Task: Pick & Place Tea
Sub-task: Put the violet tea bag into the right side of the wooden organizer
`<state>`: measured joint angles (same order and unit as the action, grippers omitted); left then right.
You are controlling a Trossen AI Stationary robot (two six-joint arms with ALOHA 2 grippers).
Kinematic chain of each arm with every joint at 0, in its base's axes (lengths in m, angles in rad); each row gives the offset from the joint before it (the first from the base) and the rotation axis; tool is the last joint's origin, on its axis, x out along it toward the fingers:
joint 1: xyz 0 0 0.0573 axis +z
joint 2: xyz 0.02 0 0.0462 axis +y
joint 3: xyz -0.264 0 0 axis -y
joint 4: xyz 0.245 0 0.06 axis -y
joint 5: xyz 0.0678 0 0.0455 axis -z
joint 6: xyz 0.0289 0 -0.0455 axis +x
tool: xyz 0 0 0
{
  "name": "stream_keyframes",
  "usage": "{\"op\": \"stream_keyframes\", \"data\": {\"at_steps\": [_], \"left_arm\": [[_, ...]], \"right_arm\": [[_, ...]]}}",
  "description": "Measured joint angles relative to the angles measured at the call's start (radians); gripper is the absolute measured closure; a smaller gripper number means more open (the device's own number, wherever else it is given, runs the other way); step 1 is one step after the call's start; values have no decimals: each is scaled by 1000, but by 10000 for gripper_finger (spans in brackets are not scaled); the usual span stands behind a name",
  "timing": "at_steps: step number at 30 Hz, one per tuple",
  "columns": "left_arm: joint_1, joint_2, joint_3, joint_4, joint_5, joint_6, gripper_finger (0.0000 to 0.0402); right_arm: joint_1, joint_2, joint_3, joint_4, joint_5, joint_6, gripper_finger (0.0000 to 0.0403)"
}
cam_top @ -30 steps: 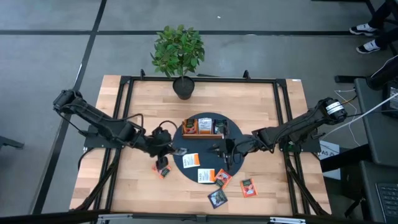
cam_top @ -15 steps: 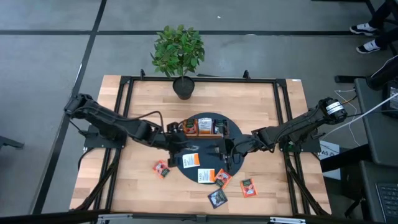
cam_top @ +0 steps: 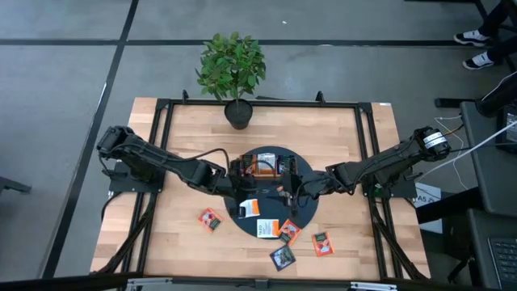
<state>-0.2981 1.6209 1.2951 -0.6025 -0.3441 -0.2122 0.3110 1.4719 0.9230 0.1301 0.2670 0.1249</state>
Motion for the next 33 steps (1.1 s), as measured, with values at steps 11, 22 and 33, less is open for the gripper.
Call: {"op": "stream_keyframes", "data": {"at_steps": [11, 22, 33], "left_arm": [[0, 30, 25, 8, -75, 52, 399], [0, 39, 26, 54, -77, 77, 399], [8, 53, 25, 53, -79, 78, 399]], "right_arm": [[-5, 7, 0, -84, 1, 30, 202], [-38, 58, 0, -55, 29, -24, 202], [-39, 58, 0, -29, 28, -52, 222]]}}
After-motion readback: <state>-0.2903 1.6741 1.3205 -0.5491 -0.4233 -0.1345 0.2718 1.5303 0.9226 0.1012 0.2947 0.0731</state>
